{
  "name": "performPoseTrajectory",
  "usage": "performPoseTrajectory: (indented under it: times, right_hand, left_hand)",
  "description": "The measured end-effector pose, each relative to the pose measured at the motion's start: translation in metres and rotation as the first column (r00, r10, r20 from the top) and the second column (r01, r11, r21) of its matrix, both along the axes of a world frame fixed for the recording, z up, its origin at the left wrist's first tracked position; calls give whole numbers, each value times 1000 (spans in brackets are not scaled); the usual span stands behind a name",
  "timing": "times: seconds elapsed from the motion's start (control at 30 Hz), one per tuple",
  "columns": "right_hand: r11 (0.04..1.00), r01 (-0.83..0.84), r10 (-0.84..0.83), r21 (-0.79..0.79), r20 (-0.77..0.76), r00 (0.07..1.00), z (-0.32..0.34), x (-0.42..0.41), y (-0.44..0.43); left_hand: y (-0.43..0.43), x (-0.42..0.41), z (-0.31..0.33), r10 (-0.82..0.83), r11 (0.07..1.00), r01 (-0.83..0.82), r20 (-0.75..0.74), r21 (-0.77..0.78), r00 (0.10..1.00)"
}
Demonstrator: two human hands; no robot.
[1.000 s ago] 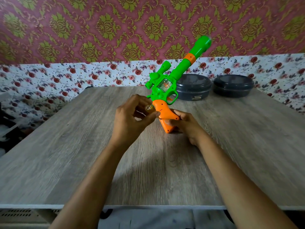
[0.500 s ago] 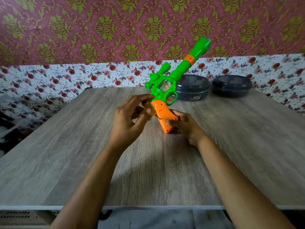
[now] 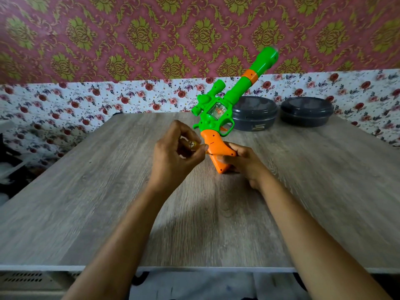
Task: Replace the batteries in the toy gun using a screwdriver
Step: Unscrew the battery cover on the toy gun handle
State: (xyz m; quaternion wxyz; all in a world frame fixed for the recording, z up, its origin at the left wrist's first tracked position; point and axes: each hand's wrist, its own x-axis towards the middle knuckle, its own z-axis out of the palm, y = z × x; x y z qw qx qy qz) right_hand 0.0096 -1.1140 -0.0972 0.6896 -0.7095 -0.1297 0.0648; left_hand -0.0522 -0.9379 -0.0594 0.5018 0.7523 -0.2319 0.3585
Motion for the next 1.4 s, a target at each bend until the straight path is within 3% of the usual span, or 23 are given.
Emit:
performPoseTrajectory:
  times: [0.2, 0.37, 0.47, 0.83, 0.93, 1.07, 1.13, 1.23, 1.33, 1.4]
  right_hand:
    - [1000, 9, -10, -18, -10, 1000, 0, 1, 1]
    - [1000, 10, -10, -18, 0, 1000, 2, 0, 1]
    - [1000, 7, -7, -8, 3, 1000, 2, -1, 1]
    - [999, 38, -38, -8, -10, 999, 5, -4, 4]
    - [999, 37, -37, 3, -8, 999, 4, -5, 3]
    - [996, 84, -83, 26, -22, 996, 4, -5, 6]
    - [995, 101, -101, 13, -4, 995, 4, -4, 9]
    - [995, 81, -76, -60, 75, 994, 5, -6, 12]
    - [991, 88, -75, -101, 128, 989, 5, -6, 13]
    - [986, 115, -96, -117, 154, 983, 9, -6, 14]
  left_hand:
    - [8, 0, 5, -91, 990, 90, 1, 104, 996]
    - [13, -3, 8, -238, 963, 251, -118, 102, 964]
    - [13, -3, 7, -207, 971, 220, -138, 88, 969]
    - [14, 4, 3, 18, 1000, -17, 40, -15, 999]
    - [16, 4, 4, 73, 990, -62, 79, -127, 994]
    - [13, 6, 7, -31, 886, -14, -90, -464, 995]
    - [9, 11, 3, -70, 861, -106, -322, -498, 944]
    - [-3, 19, -8, -220, 836, -171, -604, -521, 766]
    - [-10, 26, -10, -450, 695, -251, -680, -674, 579]
    - [-8, 31, -11, -527, 659, -288, -700, -694, 482]
